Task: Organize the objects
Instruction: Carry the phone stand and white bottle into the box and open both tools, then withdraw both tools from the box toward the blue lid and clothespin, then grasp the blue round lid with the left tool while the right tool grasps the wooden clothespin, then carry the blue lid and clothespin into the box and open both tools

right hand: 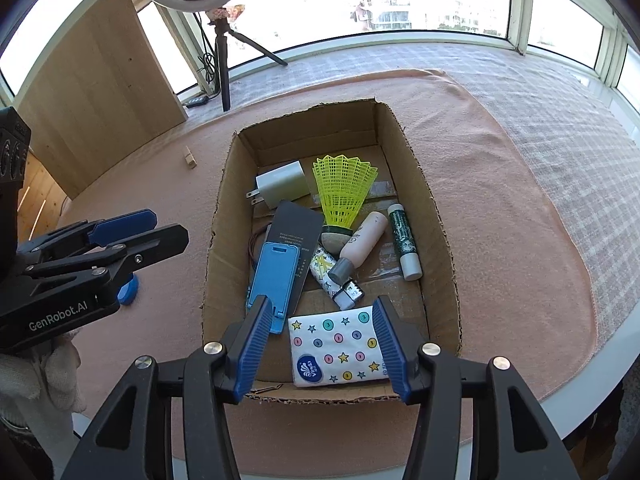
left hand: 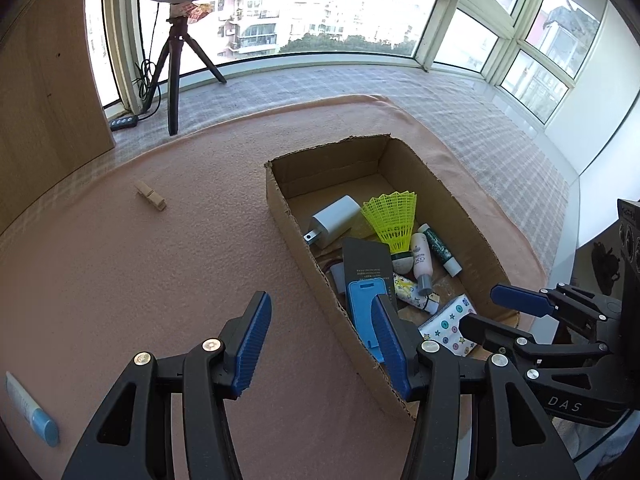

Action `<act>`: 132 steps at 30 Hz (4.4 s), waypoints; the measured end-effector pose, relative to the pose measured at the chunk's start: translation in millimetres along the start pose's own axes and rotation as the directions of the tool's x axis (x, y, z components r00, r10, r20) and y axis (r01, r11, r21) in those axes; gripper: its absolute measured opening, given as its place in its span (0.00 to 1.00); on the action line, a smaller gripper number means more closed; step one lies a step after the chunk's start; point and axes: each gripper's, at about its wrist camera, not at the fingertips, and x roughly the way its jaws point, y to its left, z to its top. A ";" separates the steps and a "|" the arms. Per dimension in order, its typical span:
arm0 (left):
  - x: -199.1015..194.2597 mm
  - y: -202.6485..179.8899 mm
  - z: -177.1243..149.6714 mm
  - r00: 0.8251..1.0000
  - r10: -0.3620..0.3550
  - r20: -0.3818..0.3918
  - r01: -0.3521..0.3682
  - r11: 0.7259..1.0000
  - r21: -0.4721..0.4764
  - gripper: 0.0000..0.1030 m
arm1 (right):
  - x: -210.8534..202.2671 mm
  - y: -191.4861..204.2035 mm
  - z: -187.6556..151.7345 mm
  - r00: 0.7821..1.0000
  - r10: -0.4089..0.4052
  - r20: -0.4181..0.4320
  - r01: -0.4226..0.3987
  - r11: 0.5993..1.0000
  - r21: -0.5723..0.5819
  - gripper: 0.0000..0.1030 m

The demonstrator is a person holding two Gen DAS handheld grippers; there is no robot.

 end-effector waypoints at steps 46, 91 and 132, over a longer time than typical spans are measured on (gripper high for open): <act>11.6 155.4 -112.4 0.978 0.170 -0.121 -0.195 0.952 -0.234 0.54 | 37.9 121.4 31.8 0.987 0.152 -0.049 -0.158 0.978 -0.138 0.50; 18.1 173.3 -106.3 0.986 0.106 -0.125 -0.138 0.949 -0.283 0.57 | 234.9 219.1 190.4 0.977 0.048 -0.208 -0.088 0.979 -0.185 0.40; 31.3 181.6 -101.8 0.973 0.195 -0.127 -0.223 0.937 -0.270 0.52 | 73.5 130.0 51.1 0.975 0.186 -0.124 -0.206 0.961 -0.184 0.11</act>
